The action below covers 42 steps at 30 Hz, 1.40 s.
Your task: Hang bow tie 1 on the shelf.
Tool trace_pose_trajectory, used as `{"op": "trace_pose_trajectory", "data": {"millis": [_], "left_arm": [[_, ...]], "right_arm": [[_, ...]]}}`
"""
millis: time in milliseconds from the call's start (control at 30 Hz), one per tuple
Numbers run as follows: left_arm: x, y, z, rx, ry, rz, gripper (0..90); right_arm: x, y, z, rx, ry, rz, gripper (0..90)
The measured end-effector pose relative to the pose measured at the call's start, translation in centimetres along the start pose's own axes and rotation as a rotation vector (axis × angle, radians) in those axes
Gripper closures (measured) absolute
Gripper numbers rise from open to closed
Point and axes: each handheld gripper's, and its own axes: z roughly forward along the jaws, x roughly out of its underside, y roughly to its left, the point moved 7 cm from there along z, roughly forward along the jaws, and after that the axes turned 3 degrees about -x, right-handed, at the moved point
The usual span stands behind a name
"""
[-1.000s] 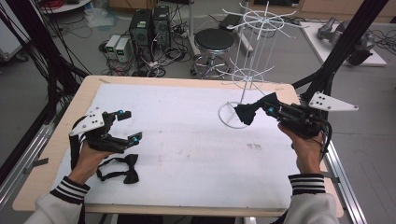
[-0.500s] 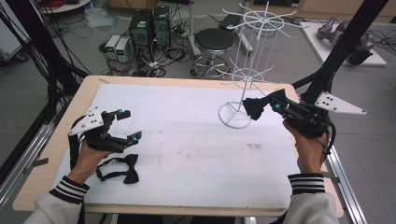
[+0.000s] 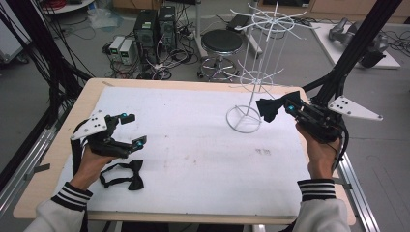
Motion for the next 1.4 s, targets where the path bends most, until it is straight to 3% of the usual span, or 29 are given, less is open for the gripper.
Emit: {"op": "trace_pose_trajectory", "data": {"millis": [467,1400], "left_arm": [[-0.1,-0.1,0.1,0.003,0.005,0.007,10.8],[-0.5,0.1,-0.1,-0.001,0.01,0.016,10.8]], "right_arm": [[-0.4,-0.6,-0.2,0.064,0.019,-0.01,81.2],[-0.3,-2.1,2.8,0.071,0.04,0.012,81.1]]}}
